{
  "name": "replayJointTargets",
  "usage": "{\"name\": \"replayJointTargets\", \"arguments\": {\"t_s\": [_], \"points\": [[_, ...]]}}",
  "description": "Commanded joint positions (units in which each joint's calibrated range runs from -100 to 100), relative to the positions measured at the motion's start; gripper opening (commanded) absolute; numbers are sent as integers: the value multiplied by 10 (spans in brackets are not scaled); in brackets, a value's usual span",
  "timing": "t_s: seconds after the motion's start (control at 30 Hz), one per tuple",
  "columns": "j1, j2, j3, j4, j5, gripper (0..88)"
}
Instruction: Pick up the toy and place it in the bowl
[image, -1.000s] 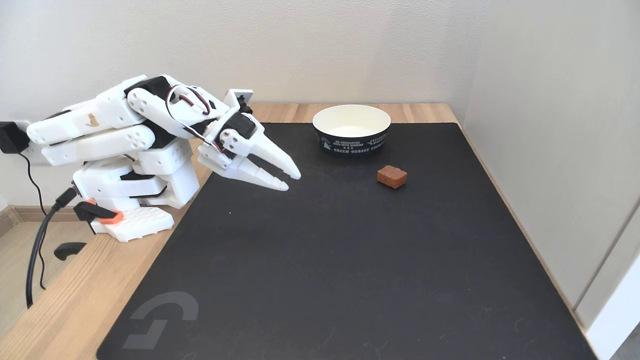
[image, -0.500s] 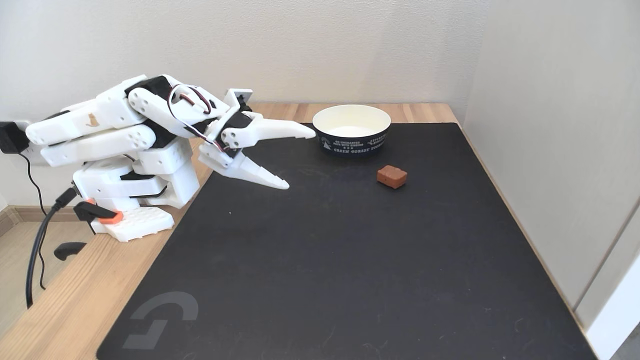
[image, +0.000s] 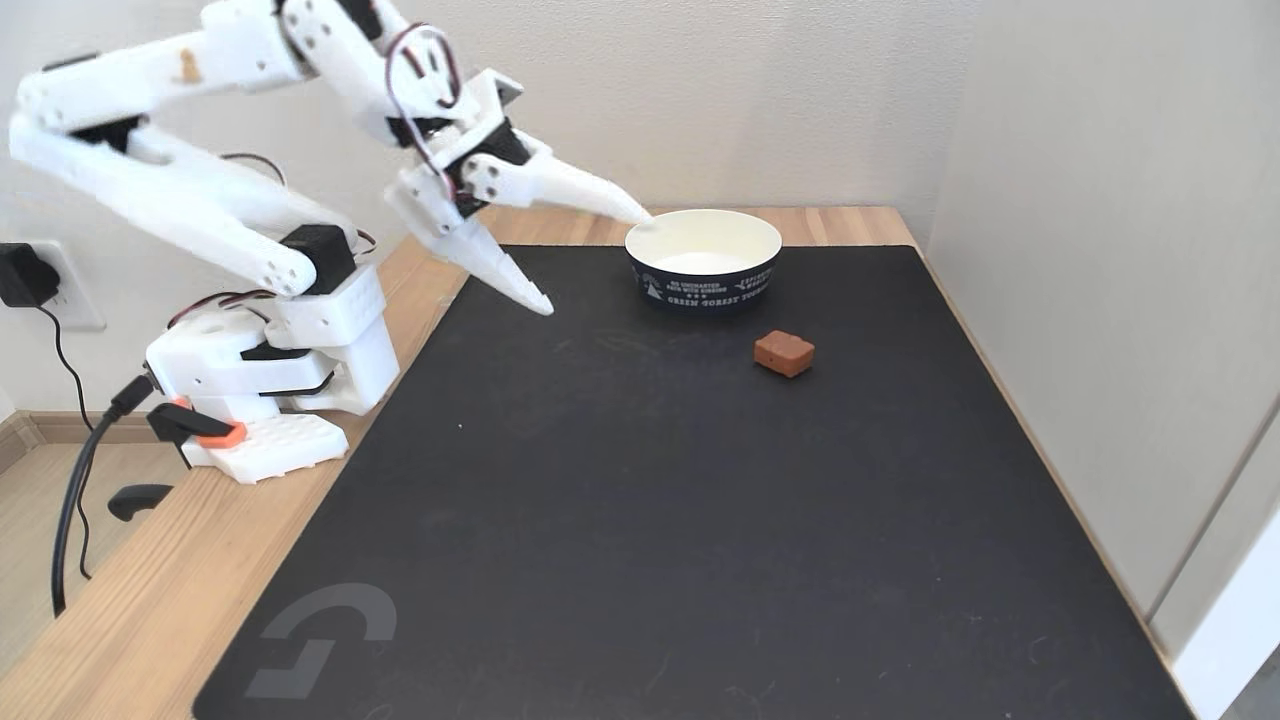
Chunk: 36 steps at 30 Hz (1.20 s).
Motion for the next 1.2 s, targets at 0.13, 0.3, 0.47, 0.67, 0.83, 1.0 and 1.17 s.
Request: {"name": "replayJointTargets", "arguments": {"t_s": [0.13, 0.3, 0.47, 0.67, 0.83, 1.0, 1.17], "points": [[-24, 391, -384, 43, 4, 430], [-69, 615, -626, 59, 6, 429], [-93, 762, -820, 114, 44, 429], [-118, 858, -934, 155, 98, 429], [-112, 882, -945, 169, 126, 429], [-110, 902, -945, 156, 144, 427], [-110, 917, -945, 127, 146, 425]]}}
